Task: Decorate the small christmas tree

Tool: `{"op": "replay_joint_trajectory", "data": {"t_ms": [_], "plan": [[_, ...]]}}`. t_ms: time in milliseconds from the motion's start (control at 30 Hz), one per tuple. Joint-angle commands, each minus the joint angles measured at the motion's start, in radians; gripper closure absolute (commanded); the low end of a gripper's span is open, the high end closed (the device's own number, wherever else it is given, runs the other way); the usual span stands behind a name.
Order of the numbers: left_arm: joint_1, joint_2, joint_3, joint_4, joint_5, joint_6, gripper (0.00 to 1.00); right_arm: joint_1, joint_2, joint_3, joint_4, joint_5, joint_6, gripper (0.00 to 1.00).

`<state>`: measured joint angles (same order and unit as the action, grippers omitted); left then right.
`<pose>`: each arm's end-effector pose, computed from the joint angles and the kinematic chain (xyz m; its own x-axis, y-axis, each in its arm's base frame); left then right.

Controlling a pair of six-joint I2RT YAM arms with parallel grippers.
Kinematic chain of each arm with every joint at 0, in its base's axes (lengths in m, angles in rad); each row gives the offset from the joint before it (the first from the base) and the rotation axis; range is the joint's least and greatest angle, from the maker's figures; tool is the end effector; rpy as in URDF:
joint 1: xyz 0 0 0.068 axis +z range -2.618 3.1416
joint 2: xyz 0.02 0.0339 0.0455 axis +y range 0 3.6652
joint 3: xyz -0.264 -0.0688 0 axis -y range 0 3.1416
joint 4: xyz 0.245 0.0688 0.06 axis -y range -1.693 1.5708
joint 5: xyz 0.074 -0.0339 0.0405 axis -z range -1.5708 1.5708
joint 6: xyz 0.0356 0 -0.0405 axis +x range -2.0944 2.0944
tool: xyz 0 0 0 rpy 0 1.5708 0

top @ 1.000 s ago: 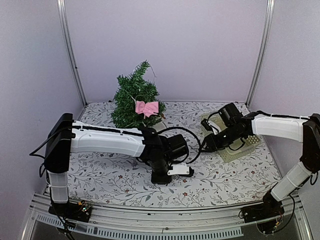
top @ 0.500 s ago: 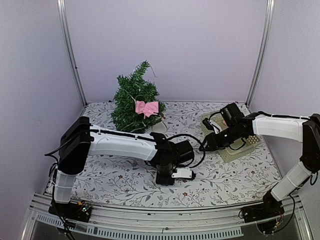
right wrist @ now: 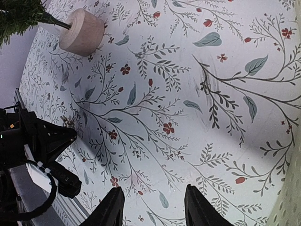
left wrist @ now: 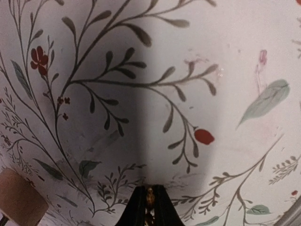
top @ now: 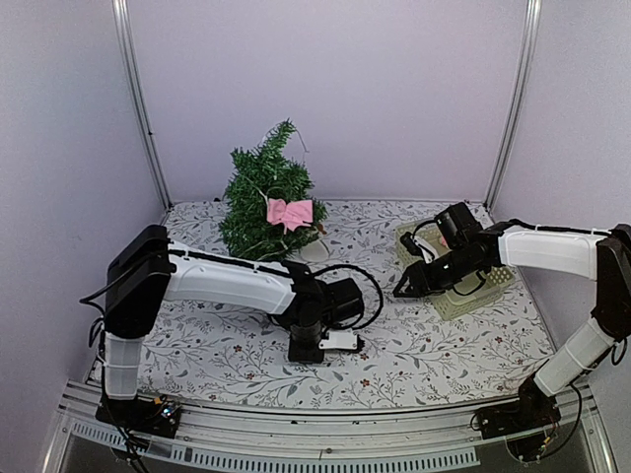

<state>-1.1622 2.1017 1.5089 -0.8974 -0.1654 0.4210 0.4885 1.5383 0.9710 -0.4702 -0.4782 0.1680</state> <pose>0.1640 -0.3640 0.1453 0.0063 1.0000 -0.0064 0.9832 -0.0050 0.1827 0.2607 0.1571 0.2054 -0.8539 -0.2857 -0.4350 -0.4873 0.7323 0.4757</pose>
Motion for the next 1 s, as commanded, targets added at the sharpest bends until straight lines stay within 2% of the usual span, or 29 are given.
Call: {"op": "replay_joint_trajectory", "data": {"t_ms": [0, 133, 233, 400, 600, 767, 967], "plan": [[0.024, -0.05, -0.049, -0.03, -0.006, -0.066, 0.93, -0.007, -0.019, -0.005, 0.012, 0.001, -0.006, 0.53], [0.024, -0.133, -0.105, 0.003, 0.005, -0.156, 0.99, -0.007, -0.023, -0.004, 0.01, 0.005, -0.005, 0.53], [0.026, -0.27, -0.175, 0.085, 0.029, -0.227, 1.0, -0.007, -0.022, -0.001, 0.01, 0.008, -0.004, 0.53], [0.03, -0.535, -0.25, 0.275, 0.077, -0.309, 1.0, -0.006, -0.011, 0.015, 0.008, 0.007, -0.007, 0.53], [0.036, -0.791, -0.288, 0.528, 0.121, -0.324, 1.0, -0.007, 0.012, 0.05, -0.004, 0.006, -0.01, 0.53], [0.088, -0.869, -0.245, 0.666, 0.063, -0.329, 1.0, -0.008, 0.016, 0.068, -0.015, 0.013, -0.01, 0.53], [0.207, -0.866, -0.144, 0.86, -0.051, -0.34, 1.0, -0.007, 0.015, 0.078, -0.012, 0.015, 0.0, 0.53]]}}
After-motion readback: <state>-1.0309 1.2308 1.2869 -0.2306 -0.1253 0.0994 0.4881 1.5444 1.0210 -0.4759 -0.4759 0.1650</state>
